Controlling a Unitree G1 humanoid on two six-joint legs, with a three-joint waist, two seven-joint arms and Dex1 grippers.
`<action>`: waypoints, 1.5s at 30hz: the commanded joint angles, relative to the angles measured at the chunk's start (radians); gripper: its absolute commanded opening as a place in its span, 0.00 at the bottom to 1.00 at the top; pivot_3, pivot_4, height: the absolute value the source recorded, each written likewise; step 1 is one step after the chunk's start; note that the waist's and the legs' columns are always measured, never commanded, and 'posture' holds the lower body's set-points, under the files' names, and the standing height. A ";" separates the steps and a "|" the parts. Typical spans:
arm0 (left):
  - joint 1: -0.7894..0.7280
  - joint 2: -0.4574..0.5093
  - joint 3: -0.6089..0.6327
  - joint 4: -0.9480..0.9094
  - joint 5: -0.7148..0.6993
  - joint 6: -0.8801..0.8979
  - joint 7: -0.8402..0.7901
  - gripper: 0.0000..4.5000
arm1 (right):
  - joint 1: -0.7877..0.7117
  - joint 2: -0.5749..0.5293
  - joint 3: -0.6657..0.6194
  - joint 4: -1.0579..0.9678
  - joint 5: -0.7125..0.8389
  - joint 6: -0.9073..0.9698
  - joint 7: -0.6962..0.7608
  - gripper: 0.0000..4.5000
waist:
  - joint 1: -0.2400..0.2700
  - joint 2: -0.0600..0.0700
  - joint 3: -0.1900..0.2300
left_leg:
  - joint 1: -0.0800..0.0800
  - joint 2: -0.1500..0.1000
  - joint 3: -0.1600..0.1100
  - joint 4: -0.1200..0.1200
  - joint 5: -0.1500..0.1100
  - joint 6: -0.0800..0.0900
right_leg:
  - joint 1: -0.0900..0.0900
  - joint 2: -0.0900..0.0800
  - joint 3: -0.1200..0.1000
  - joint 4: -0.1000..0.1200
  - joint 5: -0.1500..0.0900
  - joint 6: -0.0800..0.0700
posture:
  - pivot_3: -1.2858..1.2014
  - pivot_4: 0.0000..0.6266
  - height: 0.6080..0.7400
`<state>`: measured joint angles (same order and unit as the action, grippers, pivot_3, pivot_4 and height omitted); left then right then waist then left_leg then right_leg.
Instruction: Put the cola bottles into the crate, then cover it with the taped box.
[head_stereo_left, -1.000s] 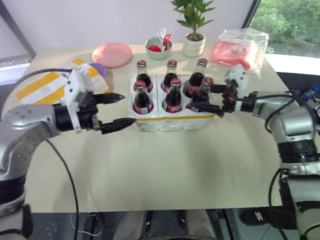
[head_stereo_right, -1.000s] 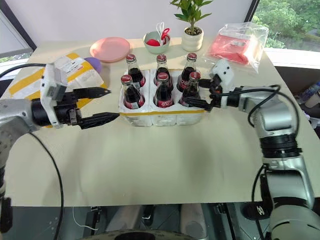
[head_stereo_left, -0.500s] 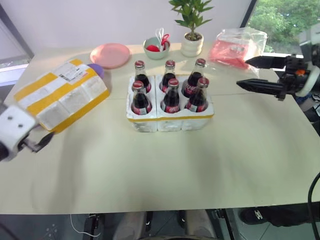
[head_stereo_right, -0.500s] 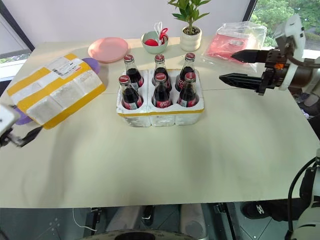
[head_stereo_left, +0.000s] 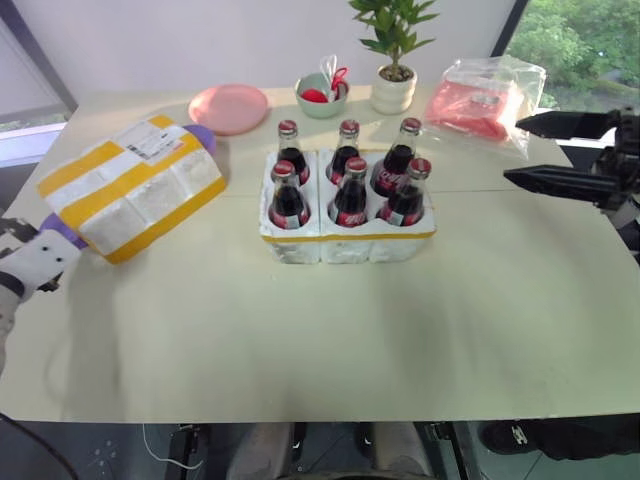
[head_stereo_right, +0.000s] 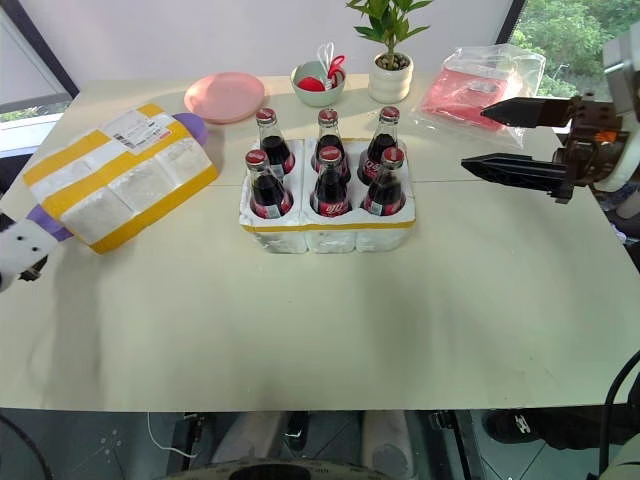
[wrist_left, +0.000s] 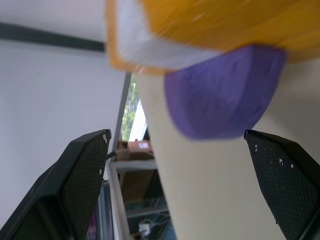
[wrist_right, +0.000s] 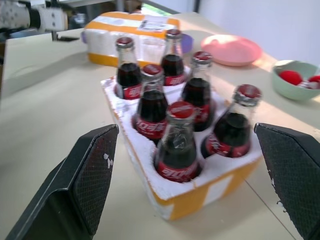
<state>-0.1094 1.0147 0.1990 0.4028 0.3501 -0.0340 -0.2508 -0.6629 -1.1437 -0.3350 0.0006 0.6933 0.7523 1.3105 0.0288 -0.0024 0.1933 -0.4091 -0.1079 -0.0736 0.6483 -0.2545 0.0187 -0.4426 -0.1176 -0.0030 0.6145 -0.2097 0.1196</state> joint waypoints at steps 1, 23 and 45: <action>-0.080 -0.010 -0.061 0.111 0.042 -0.068 0.055 1.00 | 0.011 -0.049 -0.077 -0.042 0.040 0.023 -0.004 0.99 | 0.001 0.000 0.000 | 0.000 0.000 0.000 0.000 0.001 0.002 | 0.000 0.000 0.000 0.001 0.000 0.000 | 0.52 0.24 1.00; -0.431 -0.009 -0.197 0.427 0.063 -0.205 0.149 0.47 | 0.257 -0.115 -0.253 0.067 -0.077 -0.045 -0.099 1.00 | 0.007 -0.003 -0.002 | 0.000 -0.001 0.001 0.004 0.002 0.002 | 0.001 0.000 0.000 0.004 0.001 0.000 | 0.52 0.24 1.00; -0.494 0.023 -0.185 0.333 0.039 -0.185 0.098 0.08 | 0.176 -0.094 -0.183 0.270 -0.145 -0.187 -0.168 1.00 | -0.022 -0.003 -0.002 | 0.000 0.000 0.001 0.004 0.003 0.002 | 0.000 0.000 0.000 0.005 0.001 0.000 | 0.52 0.24 1.00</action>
<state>-0.5783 1.0087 -0.0234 0.7868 0.4103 -0.2224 -0.1580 -0.4665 -1.2270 -0.5077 0.2715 0.5506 0.5842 1.1445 0.0066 -0.0050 0.1912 -0.4088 -0.1083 -0.0727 0.6520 -0.2518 0.0206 -0.4422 -0.1171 -0.0029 0.6195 -0.2083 0.1200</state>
